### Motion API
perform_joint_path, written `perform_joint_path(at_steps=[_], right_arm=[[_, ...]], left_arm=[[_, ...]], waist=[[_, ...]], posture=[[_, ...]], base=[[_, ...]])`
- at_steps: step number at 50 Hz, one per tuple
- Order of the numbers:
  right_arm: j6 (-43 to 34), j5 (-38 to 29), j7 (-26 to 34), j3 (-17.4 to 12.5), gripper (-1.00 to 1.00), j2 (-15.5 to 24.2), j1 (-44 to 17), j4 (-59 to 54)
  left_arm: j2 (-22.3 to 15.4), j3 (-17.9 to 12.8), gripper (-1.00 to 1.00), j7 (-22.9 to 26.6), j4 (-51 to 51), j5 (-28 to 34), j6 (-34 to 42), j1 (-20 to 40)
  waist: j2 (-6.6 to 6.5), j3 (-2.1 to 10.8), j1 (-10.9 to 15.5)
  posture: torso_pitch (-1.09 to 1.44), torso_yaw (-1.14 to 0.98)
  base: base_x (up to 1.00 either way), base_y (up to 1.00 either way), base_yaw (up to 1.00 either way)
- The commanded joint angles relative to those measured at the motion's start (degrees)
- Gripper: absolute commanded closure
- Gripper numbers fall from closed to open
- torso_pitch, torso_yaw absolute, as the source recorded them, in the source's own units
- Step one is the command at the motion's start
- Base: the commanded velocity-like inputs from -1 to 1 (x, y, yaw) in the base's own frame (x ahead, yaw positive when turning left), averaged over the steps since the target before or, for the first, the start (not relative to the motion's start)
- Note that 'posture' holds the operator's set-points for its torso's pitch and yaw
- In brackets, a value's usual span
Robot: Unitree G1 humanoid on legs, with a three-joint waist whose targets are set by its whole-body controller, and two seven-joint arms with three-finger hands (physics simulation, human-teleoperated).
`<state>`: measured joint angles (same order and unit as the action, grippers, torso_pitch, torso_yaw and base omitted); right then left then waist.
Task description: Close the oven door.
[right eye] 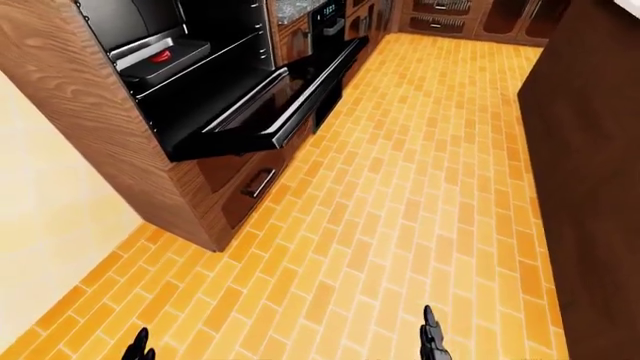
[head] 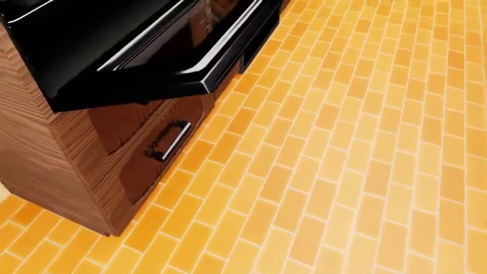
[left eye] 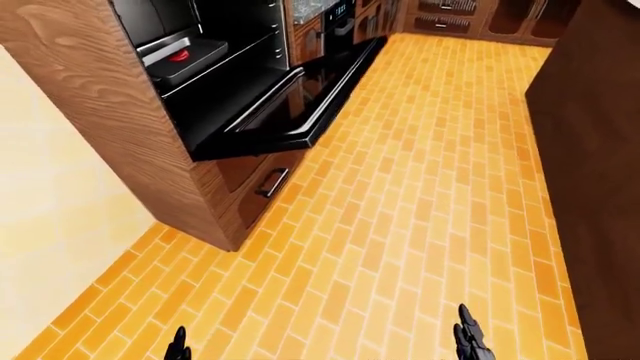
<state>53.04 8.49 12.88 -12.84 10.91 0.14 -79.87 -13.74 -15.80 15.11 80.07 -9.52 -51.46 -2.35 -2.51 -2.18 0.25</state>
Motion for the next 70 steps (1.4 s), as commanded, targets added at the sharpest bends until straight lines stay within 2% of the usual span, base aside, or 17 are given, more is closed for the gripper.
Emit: perform_joint_path(at_steps=[1,9,11,13,21,26,27,34,41,42,46,51,55,56,65,69,70], right_arm=[[1.8,0.9,-0.6,-0.8,-1.00,1.3,-0.4,1.2],[1.9,0.9,-0.4,-0.8,-1.00,1.3,-0.4,1.2],[1.9,0.9,-0.3,-0.8,-1.00,1.3,-0.4,1.2],[1.9,0.8,-0.4,-0.7,-1.00,1.2,-0.3,1.2],[2.0,0.7,-0.5,-0.7,-1.00,1.2,-0.3,1.2],[2.0,0.7,-0.4,-0.7,-1.00,1.3,-0.3,1.2],[1.9,0.7,-0.4,-0.7,-1.00,1.3,-0.3,1.2],[1.9,0.7,-0.4,-0.7,-1.00,1.3,-0.3,1.1],[1.9,0.6,-0.5,-0.7,-1.00,1.3,-0.2,1.1],[1.9,0.5,-0.5,-0.7,-1.00,1.3,-0.2,1.1],[1.8,0.5,-0.5,-0.7,-1.00,1.2,-0.3,1.1],[1.8,0.4,-0.7,-0.6,-1.00,1.2,-0.3,1.2],[1.8,0.4,-0.7,-0.6,-1.00,1.1,-0.3,1.1],[1.8,0.3,-0.7,-0.6,-1.00,1.1,-0.2,1.1],[1.8,0.5,-0.5,-0.7,-1.00,1.1,-0.2,1.2],[1.8,0.5,-0.5,-0.6,-1.00,1.1,-0.2,1.2],[1.8,0.5,-0.5,-0.6,-1.00,1.2,-0.2,1.2]], left_arm=[[-0.3,0.0,-1.00,0.3,-0.8,0.0,-1.5,0.3],[-0.2,0.1,-1.00,0.2,-0.8,0.0,-1.5,0.3],[-0.2,0.1,-1.00,0.2,-0.8,0.0,-1.5,0.3],[-0.2,0.1,-1.00,0.2,-0.8,0.0,-1.5,0.3],[-0.2,0.1,-1.00,0.2,-0.8,-0.1,-1.6,0.2],[-0.2,0.1,-1.00,0.3,-0.8,-0.1,-1.5,0.3],[-0.2,0.0,-1.00,0.3,-0.8,-0.1,-1.5,0.3],[-0.2,0.1,-1.00,0.3,-0.8,0.0,-1.4,0.4],[-0.3,0.0,-1.00,0.4,-0.8,-0.1,-1.5,0.3],[-0.3,-0.1,-1.00,0.4,-0.8,-0.1,-1.4,0.3],[-0.2,0.0,-1.00,0.3,-0.8,0.0,-1.5,0.3],[-0.2,0.0,-1.00,0.3,-0.8,-0.1,-1.5,0.3],[-0.2,0.0,-1.00,0.3,-0.8,-0.1,-1.5,0.3],[-0.2,0.0,-1.00,0.3,-0.8,-0.1,-1.5,0.2],[-0.2,0.0,-1.00,0.5,-0.8,-0.3,-1.6,0.2],[-0.2,0.0,-1.00,0.5,-0.8,-0.3,-1.5,0.2],[-0.2,0.0,-1.00,0.5,-0.8,-0.3,-1.5,0.2]], waist=[[0.51,0.28,-0.2],[4.91,0.24,-0.4],[7.42,0.87,-0.6],[5.30,0.37,-1.0],[2.86,0.07,-0.7],[-3.94,1.07,-0.5],[-0.40,0.37,-0.1],[0.95,-0.03,-0.1],[7.59,0.59,-0.5],[4.76,0.46,-1.0],[4.82,0.71,-1.0],[1.90,0.03,-0.8],[-3.49,0.63,-0.5],[-0.67,0.23,0.0],[2.59,0.08,-0.1],[7.97,1.14,-0.4],[4.51,0.31,-1.0]], posture=[[0.00,0.00],[0.00,0.00],[0.00,0.00],[0.00,0.00],[0.00,0.00],[0.00,0.00],[0.00,0.00],[0.00,0.00],[0.00,0.00],[0.00,0.00],[0.00,0.00],[0.00,0.00],[0.00,0.00],[0.00,0.00],[0.00,0.00],[0.00,0.00],[0.00,0.00]], base=[[0.00,0.20,0.00],[0.01,0.15,0.00],[0.04,0.09,0.00],[0.05,0.09,0.00],[0.04,0.09,0.00],[0.04,0.09,0.00],[0.05,0.09,0.00],[0.05,0.09,0.00],[0.05,0.09,0.00],[0.05,0.09,0.00],[0.06,0.08,0.00],[0.06,0.09,0.00],[0.06,0.10,0.00],[0.05,0.10,0.00],[0.06,0.11,0.00],[0.06,0.11,0.00],[0.06,0.10,0.00]])
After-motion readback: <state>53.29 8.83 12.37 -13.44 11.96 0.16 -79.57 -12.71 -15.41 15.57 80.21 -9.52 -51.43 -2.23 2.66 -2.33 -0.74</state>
